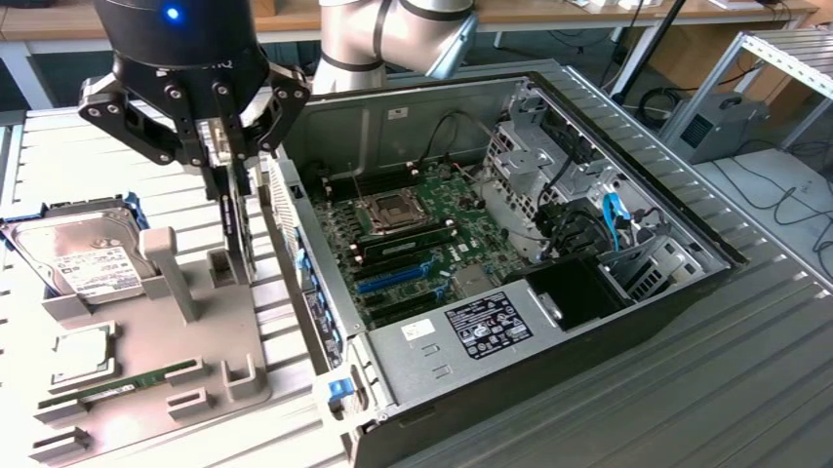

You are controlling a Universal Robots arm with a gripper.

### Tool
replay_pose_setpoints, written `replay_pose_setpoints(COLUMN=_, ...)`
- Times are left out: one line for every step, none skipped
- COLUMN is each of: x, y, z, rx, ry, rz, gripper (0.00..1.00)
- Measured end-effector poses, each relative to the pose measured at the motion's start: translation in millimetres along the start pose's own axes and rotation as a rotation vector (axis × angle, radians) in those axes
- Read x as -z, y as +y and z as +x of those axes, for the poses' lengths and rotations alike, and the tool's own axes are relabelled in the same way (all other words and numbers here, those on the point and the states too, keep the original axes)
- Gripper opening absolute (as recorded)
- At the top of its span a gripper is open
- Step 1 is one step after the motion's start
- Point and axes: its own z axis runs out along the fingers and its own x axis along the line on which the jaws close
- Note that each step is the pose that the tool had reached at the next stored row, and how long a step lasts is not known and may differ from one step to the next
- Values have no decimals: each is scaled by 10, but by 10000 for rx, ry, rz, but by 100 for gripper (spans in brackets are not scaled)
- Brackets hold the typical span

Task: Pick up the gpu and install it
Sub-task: 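Pick up the gpu and move the gpu toward the slot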

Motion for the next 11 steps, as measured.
replay_pose_setpoints(x=0, y=1, z=-13, rx=0, ry=1, rz=1, gripper=26)
replay_pose_setpoints(x=0, y=2, z=-23, rx=0, ry=1, rz=1, gripper=26)
replay_pose_setpoints(x=-1, y=3, z=-44, rx=0, ry=1, rz=1, gripper=26)
replay_pose_setpoints(x=-1, y=4, z=-53, rx=0, ry=0, rz=1, gripper=26)
replay_pose_setpoints(x=-2, y=5, z=-63, rx=0, ry=0, rz=1, gripper=26)
replay_pose_setpoints(x=-2, y=6, z=-73, rx=0, ry=1, rz=1, gripper=26)
replay_pose_setpoints(x=-2, y=7, z=-84, rx=0, ry=1, rz=1, gripper=26)
replay_pose_setpoints(x=-2, y=7, z=-95, rx=0, ry=1, rz=1, gripper=26)
replay_pose_setpoints(x=-3, y=8, z=-106, rx=1, ry=1, rz=1, gripper=26)
replay_pose_setpoints(x=-3, y=9, z=-118, rx=0, ry=1, rz=0, gripper=26)
replay_pose_setpoints(x=-3, y=10, z=-131, rx=0, ry=1, rz=0, gripper=26)
